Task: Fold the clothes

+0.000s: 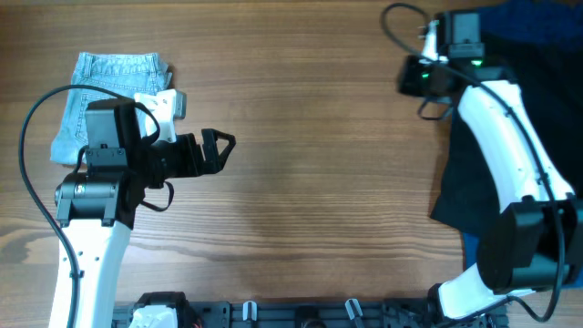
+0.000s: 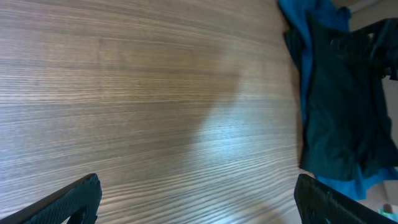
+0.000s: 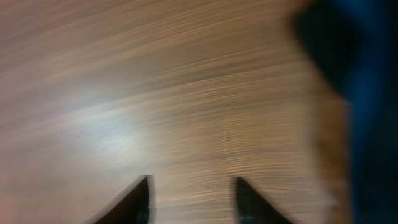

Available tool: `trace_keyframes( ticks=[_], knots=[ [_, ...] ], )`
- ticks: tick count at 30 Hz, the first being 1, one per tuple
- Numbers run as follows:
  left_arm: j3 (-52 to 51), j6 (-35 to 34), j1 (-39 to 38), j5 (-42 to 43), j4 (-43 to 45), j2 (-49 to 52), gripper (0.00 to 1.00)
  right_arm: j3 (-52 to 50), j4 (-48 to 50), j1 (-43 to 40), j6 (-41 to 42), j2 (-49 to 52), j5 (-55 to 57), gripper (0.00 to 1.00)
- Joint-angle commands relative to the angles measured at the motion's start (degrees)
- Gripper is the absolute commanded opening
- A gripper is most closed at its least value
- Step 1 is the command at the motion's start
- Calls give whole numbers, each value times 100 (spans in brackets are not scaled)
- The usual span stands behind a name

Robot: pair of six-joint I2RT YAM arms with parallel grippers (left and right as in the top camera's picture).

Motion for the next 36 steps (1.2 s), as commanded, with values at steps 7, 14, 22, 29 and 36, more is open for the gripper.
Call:
trace_keyframes(
  ticks=[7,14,22,29,36],
  knots=[
    [109,-42,-26,330,15,-79,100,-22,166,-1137,243,997,715,55],
    [109,-39,-26,330,24,-79,100,-22,260,-1335,367,1582,737,55],
    [109,-39,-26,328,42,-79,100,-22,295,-1384,396,1587,1150,12],
    [109,-39,-26,328,37,-79,100,-20,184,-1849,402,1580,951,4],
    [109,-39,-26,328,39,-79,100,-20,254,-2251,-98,1580,-173,4]
  ],
)
